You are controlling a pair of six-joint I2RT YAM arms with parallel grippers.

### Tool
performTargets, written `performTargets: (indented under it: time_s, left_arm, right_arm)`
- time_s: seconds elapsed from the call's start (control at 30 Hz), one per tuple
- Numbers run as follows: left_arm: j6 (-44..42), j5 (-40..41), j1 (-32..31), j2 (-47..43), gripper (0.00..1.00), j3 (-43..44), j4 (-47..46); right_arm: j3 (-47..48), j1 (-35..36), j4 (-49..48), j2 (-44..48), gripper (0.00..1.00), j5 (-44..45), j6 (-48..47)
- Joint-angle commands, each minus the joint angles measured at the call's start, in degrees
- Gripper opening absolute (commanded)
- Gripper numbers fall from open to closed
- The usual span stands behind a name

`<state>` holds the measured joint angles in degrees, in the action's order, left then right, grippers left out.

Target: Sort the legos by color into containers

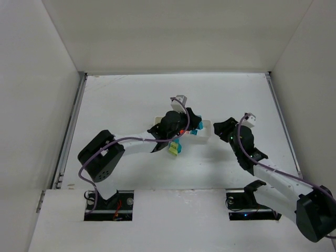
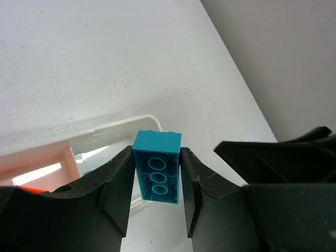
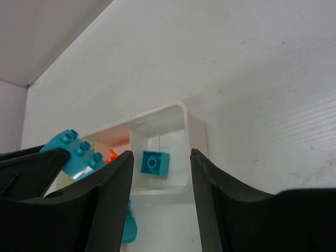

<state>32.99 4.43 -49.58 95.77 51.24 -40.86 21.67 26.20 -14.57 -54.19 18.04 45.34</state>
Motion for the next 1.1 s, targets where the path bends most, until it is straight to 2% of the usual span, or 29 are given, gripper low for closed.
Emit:
performTargets:
  time_s: [0.0, 0.2, 0.43, 0.53, 0.67, 0.77, 0.87, 1.07]
  left_arm:
    - [-3.9, 4.0, -1.0, 2.6, 0.17, 5.0, -2.2]
    - [-4.7, 5.2, -2.3, 7.5, 0.18, 8.3, -1.9]
    - [-7.0, 7.2, -4.0, 9.4, 0.24, 9.0, -1.9]
    - [-8.5, 7.5, -4.4, 9.9, 0.33, 9.0, -1.8]
    - [-9.8, 7.8, -5.1, 9.4, 0.56, 9.2, -0.3]
    - [-10.6, 8.0, -5.4, 7.7, 0.64, 8.8, 0.4]
    - [-10.6, 9.3, -5.0, 4.0, 0.65, 6.9, 0.4]
    - [-8.7, 11.9, -2.8, -9.6, 0.62, -1.4, 2.3]
  right_arm:
    - [-0.9, -1.4, -3.1, 2.9, 0.54, 0.9, 1.7]
    - [-1.4, -1.5, -3.2, 4.5, 0.54, 0.2, 1.9]
    - [-1.7, -1.6, -2.9, 6.5, 0.54, -0.3, 2.0]
    - [-1.9, -1.9, -2.8, 7.2, 0.54, -0.3, 2.0]
    - [-1.9, -1.8, -2.7, 7.5, 0.54, -0.3, 1.9]
    - [-1.8, -1.5, -2.7, 7.5, 0.54, 0.1, 1.7]
    - [-1.5, -1.5, -3.1, 6.9, 0.53, 0.3, 0.9]
    - [1.0, 4.5, -4.7, 4.2, 0.35, -0.4, -4.3]
